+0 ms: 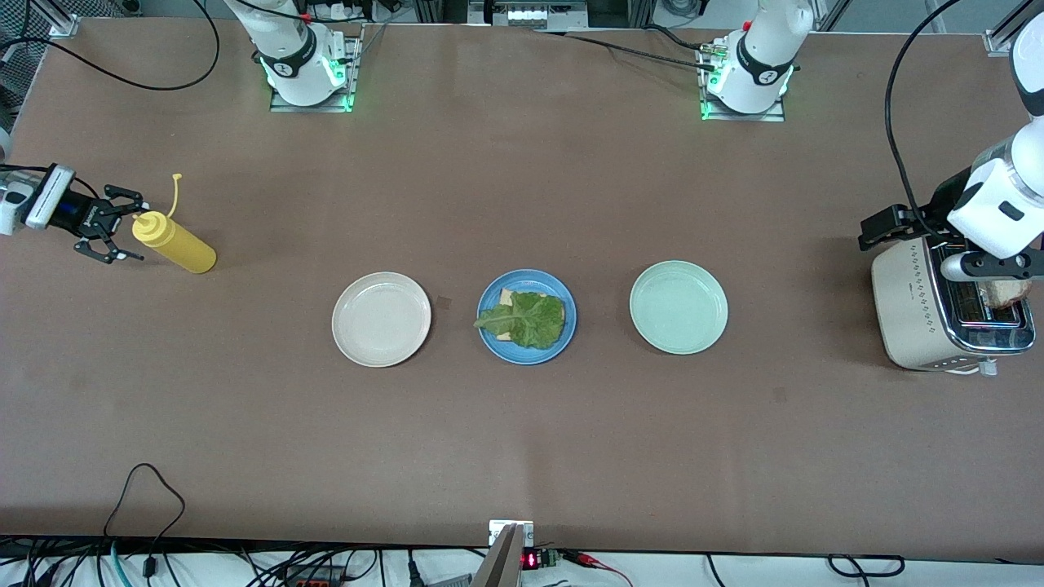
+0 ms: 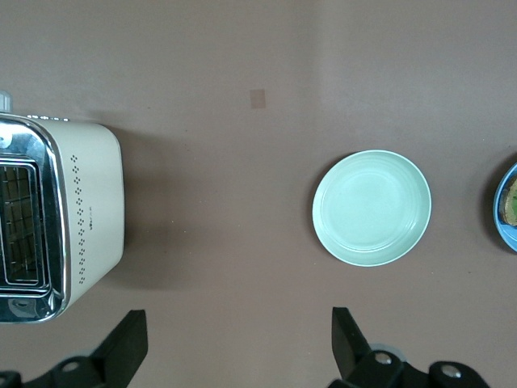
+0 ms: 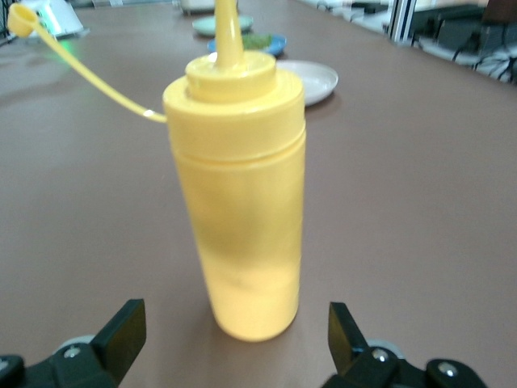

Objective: Make sandwich in blue plate with both arms

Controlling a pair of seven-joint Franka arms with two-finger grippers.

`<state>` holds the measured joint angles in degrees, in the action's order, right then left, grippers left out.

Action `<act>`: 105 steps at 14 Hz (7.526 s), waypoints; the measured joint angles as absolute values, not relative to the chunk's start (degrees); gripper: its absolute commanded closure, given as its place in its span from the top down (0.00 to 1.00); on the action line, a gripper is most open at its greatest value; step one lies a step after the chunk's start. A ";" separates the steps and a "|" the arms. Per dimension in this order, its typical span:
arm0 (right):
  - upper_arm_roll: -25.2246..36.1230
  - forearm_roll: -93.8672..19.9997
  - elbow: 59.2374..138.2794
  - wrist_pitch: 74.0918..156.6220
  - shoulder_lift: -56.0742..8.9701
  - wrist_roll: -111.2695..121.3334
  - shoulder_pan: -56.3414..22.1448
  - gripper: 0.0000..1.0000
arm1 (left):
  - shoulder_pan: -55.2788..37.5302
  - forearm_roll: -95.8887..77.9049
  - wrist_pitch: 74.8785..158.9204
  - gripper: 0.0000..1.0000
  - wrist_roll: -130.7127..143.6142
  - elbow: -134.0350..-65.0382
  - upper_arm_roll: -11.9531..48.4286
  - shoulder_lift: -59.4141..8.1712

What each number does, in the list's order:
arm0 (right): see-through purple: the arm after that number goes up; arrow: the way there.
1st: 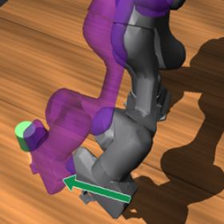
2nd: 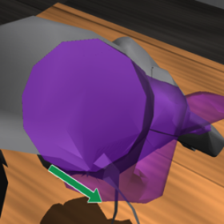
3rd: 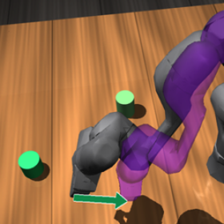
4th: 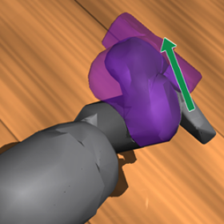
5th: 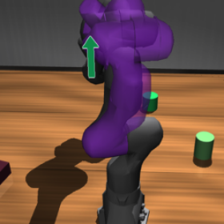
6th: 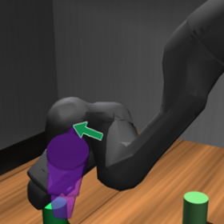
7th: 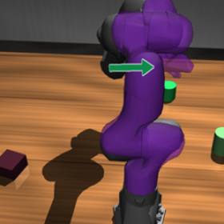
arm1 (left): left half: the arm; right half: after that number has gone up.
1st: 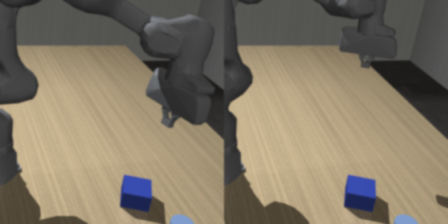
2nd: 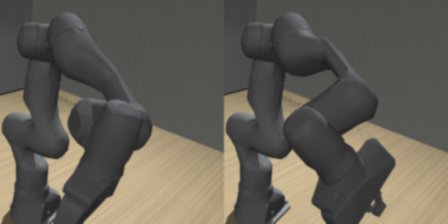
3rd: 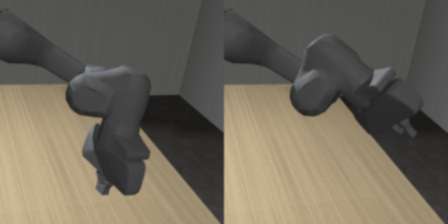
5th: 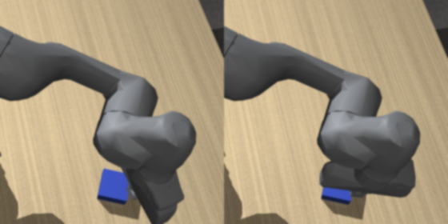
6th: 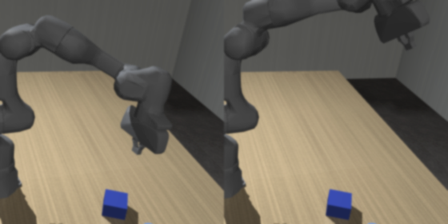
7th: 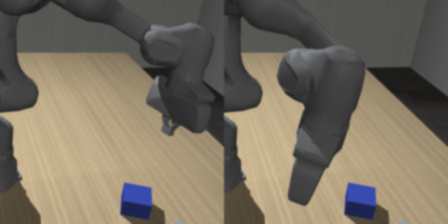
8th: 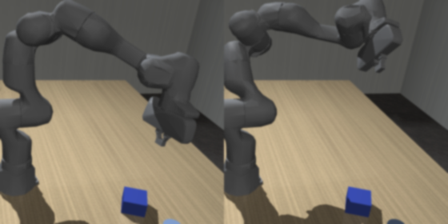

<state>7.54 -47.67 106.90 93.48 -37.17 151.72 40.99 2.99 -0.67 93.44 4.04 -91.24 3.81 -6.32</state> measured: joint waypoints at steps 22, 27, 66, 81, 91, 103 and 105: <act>0.49 -50.50 102.14 89.66 -44.69 154.75 43.37 1.00 | 3.01 -0.67 93.44 1.00 4.04 -91.26 3.79 -6.32; -1.54 -50.58 102.14 89.59 -46.97 154.75 43.33 1.00 | 3.01 -0.67 93.44 1.00 4.04 -91.28 3.78 -6.33; -5.21 -33.76 99.97 114.80 -25.95 103.27 8.70 0.00 | 3.05 -0.67 93.44 1.00 4.04 -90.17 3.87 -6.11; -5.32 -2.42 100.06 123.94 -23.43 58.41 -13.89 0.00 | 3.10 -0.67 93.44 1.00 4.04 -90.16 3.73 -6.11; -10.26 13.76 100.79 124.16 -26.94 35.01 -21.87 0.00 | 3.38 -0.67 92.57 1.00 4.04 -90.15 3.77 -6.11; -8.88 18.41 98.11 124.34 -32.07 29.33 -27.06 0.00 | 3.38 -0.67 91.19 1.00 4.06 -90.10 3.93 -5.56; -8.78 18.45 98.09 124.34 -32.30 29.01 -27.41 0.00 | 3.24 -0.55 90.68 1.00 4.05 -90.12 4.10 -5.55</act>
